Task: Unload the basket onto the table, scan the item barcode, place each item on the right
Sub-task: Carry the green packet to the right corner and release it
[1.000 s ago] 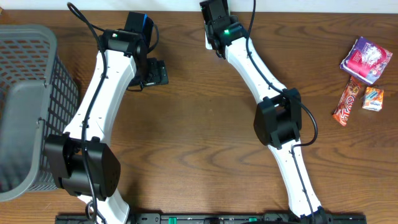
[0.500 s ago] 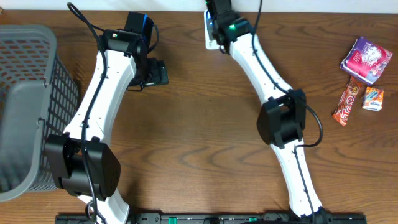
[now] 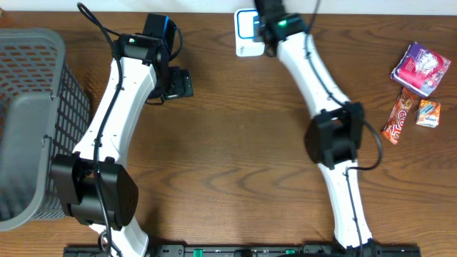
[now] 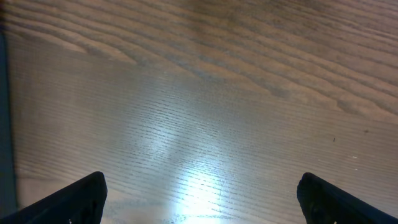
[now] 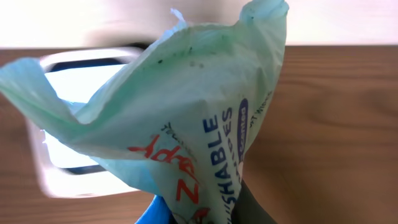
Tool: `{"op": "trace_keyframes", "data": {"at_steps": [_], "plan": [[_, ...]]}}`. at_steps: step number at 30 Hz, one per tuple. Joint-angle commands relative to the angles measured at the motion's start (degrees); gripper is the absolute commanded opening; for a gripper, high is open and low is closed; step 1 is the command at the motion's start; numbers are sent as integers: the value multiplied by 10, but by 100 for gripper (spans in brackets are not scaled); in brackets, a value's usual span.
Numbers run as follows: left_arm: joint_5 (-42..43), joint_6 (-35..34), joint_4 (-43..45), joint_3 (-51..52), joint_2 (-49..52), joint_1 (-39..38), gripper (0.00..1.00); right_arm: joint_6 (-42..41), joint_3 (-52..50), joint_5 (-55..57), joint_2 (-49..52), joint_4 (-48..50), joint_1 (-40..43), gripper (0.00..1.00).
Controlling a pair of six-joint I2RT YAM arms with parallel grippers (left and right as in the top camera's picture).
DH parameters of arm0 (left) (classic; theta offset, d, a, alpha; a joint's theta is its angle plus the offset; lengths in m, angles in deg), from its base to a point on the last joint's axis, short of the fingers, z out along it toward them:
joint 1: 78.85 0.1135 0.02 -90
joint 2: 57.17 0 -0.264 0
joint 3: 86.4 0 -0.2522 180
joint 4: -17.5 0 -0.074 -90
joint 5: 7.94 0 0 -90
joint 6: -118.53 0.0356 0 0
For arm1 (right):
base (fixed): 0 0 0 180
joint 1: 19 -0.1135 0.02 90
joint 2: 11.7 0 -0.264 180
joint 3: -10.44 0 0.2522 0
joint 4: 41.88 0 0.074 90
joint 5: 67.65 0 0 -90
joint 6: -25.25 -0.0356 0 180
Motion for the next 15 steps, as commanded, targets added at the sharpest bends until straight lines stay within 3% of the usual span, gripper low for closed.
{"op": "trace_keyframes", "data": {"at_steps": [1,7,15], "plan": [[-5,-1,-2,2,4,3,98,-19,15,103,-83,-51,88,1],[-5,-1,-2,2,4,3,98,-19,11,155,-83,-172,203,1],[-5,-1,-2,2,4,3,98,-73,9,77,-53,-262,327,1]]}}
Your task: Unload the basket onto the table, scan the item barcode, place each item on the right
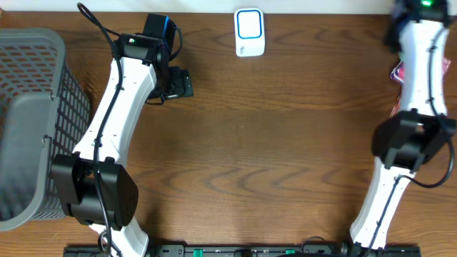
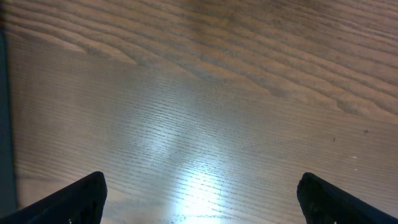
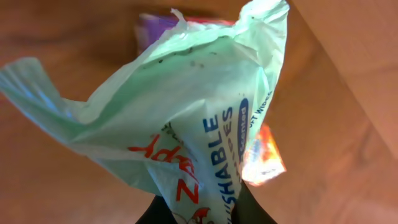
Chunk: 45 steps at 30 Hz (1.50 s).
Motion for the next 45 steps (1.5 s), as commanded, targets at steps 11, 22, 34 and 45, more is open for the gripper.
{"op": "trace_keyframes", "data": {"at_steps": [11,22,34,45], "plan": [[-5,-1,-2,2,4,3,98,-50,0,-110,31,-59,67,23],[-5,-1,-2,2,4,3,98,-67,-37,-108,32,-73,67,47],[-5,-1,-2,2,4,3,98,-63,-21,-193,-66,-90,65,68],[-5,-1,-2,2,4,3,98,-18,-21,-311,-200,-178,29,99]]}}
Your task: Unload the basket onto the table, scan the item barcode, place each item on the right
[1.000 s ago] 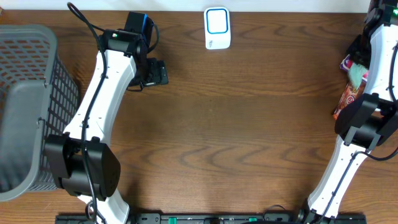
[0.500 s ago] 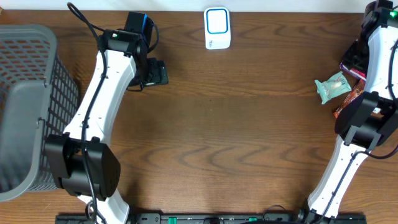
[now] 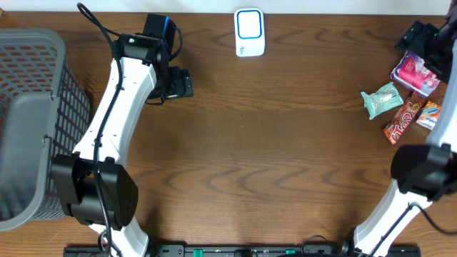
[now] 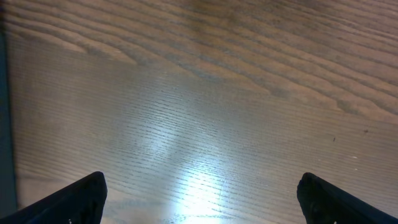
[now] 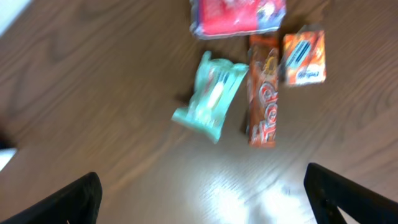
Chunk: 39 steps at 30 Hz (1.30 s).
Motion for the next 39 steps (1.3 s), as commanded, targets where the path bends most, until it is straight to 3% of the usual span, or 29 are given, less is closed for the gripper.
{"op": "trace_keyframes", "data": {"at_steps": [1,13,19,26,35,39], "plan": [[-5,-1,-2,2,4,3,98,39,8,-42,-47,-37,-27,99],[-5,-1,-2,2,4,3,98,64,2,3,-165,-71,-165,99],[-5,-1,-2,2,4,3,98,64,-61,61,-230,-68,-229,99],[-5,-1,-2,2,4,3,98,74,-269,75,-335,6,-233,99],[-5,-1,-2,2,4,3,98,152,-603,-70,-570,255,-236,99],[-5,-1,-2,2,4,3,98,149,-727,-72,-674,324,-236,99]]}}
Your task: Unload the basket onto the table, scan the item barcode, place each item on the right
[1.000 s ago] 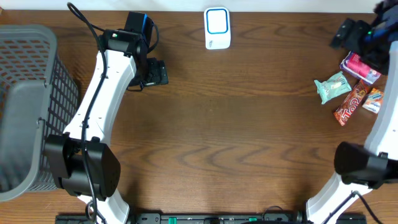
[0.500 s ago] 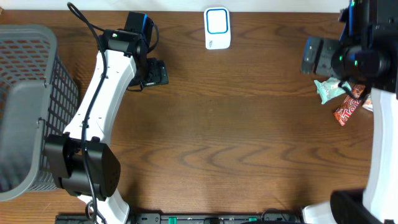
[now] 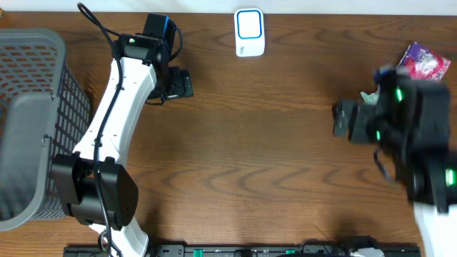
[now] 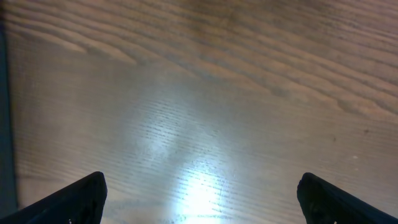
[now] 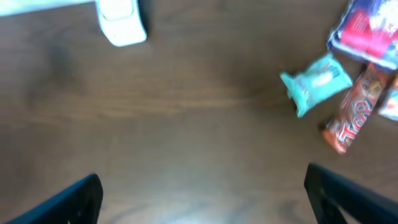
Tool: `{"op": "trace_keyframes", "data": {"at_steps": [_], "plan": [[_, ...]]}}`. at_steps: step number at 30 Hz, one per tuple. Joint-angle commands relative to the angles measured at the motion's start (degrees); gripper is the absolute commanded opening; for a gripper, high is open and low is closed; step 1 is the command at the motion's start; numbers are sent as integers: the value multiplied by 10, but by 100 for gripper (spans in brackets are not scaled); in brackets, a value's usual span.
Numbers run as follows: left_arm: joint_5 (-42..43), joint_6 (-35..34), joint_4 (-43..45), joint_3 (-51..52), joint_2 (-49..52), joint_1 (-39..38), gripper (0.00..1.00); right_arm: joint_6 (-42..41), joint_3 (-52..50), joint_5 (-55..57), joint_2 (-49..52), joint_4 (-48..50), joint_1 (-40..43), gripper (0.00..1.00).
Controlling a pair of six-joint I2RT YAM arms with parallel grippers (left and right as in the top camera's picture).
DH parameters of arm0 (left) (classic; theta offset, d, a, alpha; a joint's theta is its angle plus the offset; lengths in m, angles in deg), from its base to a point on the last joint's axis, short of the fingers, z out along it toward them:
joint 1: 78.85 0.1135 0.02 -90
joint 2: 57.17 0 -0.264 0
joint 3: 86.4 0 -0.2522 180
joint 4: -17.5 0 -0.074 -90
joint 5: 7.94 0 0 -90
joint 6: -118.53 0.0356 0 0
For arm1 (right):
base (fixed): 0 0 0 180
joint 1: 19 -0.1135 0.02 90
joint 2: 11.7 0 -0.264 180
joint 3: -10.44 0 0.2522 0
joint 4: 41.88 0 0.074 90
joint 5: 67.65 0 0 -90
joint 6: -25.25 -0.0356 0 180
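Note:
The white barcode scanner [image 3: 249,32] with a blue window stands at the table's far edge; it also shows as a blur [image 5: 121,26] in the right wrist view. A pale green wipes pack [image 5: 317,76] lies flat on the table beside an orange candy bar [image 5: 353,115]. My right gripper [image 5: 202,205] is open and empty, high over bare wood, well short of the pack. In the overhead view the right arm [image 3: 403,125] is motion-blurred and covers most of the pack. My left gripper [image 3: 177,83] is open over bare table left of the scanner, fingertips [image 4: 74,198] wide apart.
A purple snack pack [image 5: 370,34] and a small orange box [image 5: 392,102] lie by the candy bar at the far right. A grey wire basket [image 3: 28,121] stands at the left edge. The left arm [image 3: 118,107] reaches across the left half.
The right arm has pulled back from the far right corner toward the table's middle right, gripper still open. The green pack lies where it was. The left arm has not moved.
My right gripper first held the green wipes pack in front of the scanner. Then it held the pack over the snacks at the far right. Later the pack lay on the table beside the candy bar, the gripper open. Now the arm is drawn back.

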Motion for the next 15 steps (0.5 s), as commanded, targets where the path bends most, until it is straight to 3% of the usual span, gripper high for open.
{"op": "trace_keyframes", "data": {"at_steps": [1,7,15], "plan": [[-5,-1,-1,1,4,3,98,8,-100,-32,-87,40,-3,99],[-5,-1,-1,1,4,3,98,-34,-193,-32,-176,52,-3,99],[-5,-1,-1,1,4,3,98,-34,-212,-32,-188,7,-3,99]]}}
